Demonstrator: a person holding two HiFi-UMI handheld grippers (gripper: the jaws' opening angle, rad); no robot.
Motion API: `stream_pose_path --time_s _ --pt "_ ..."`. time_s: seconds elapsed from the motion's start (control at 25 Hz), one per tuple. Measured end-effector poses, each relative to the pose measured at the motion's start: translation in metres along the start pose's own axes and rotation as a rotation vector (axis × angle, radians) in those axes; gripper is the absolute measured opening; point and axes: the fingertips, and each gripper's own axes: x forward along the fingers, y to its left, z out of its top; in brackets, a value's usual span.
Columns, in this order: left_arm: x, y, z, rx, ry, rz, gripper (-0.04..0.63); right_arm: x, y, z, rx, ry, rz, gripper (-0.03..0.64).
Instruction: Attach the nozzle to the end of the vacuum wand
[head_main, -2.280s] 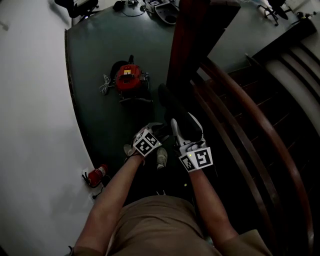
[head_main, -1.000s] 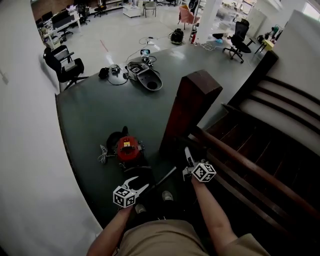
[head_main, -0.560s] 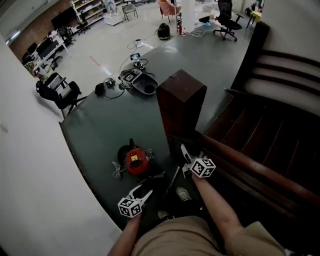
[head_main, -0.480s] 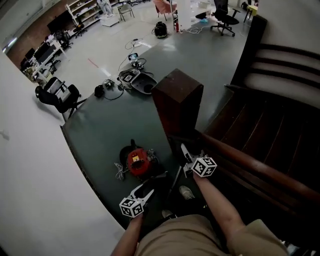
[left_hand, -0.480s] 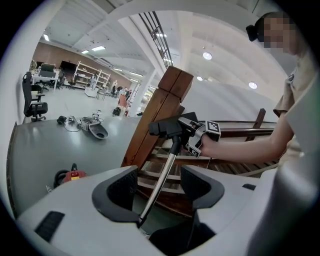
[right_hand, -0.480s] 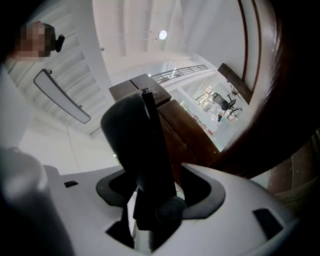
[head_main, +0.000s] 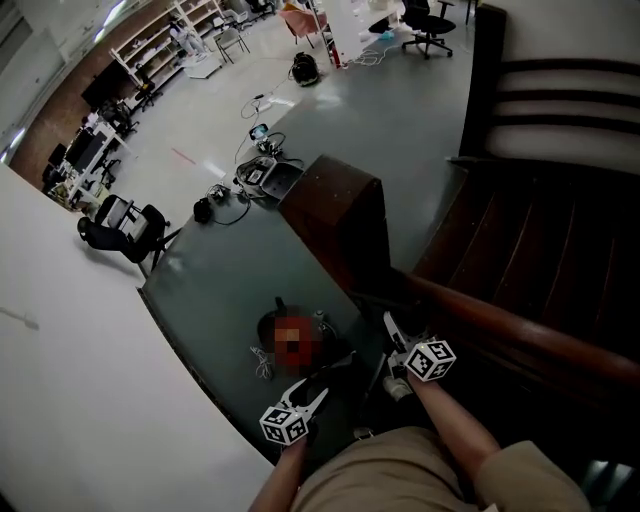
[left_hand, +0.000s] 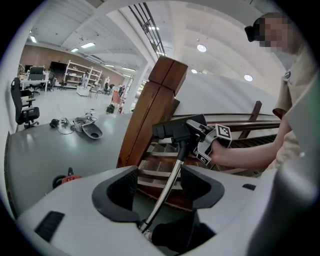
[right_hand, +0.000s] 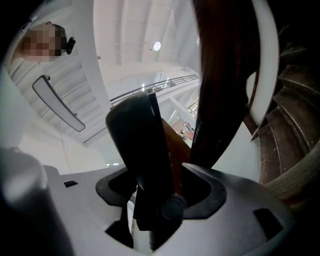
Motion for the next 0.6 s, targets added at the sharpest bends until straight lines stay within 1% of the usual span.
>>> stream_pose_path --time_s 0.24,0.4,0.6 --pt "0.002 -0.011 -0.006 0.019 0.023 -0.015 0.262 -0.022 -0.005 0.005 0.0 0.001 0.0 0.255" --pt "0.004 -0.016 -0.003 0.025 0.017 -0.022 0.261 -0.033 -0.015 0.007 0.02 -0.035 -0.052 0.255" --pt "0.008 -0.028 -0.009 0.026 0.027 -0.029 0.261 -0.02 -0.027 0.004 0.025 -0.045 -0.094 0.255"
